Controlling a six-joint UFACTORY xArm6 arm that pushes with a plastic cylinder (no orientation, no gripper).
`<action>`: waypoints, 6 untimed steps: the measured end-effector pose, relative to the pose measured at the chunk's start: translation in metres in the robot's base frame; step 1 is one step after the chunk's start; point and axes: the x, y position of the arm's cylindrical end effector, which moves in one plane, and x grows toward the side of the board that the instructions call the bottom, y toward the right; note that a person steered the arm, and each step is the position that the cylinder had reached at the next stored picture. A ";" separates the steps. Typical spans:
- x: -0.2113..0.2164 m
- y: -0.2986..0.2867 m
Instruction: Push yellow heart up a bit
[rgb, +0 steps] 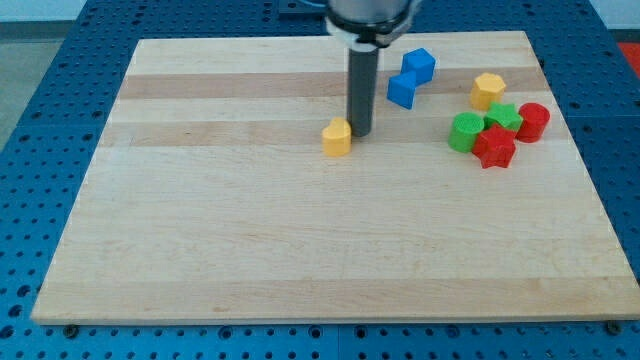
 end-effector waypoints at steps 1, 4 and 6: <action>0.008 -0.015; 0.012 -0.003; 0.071 -0.004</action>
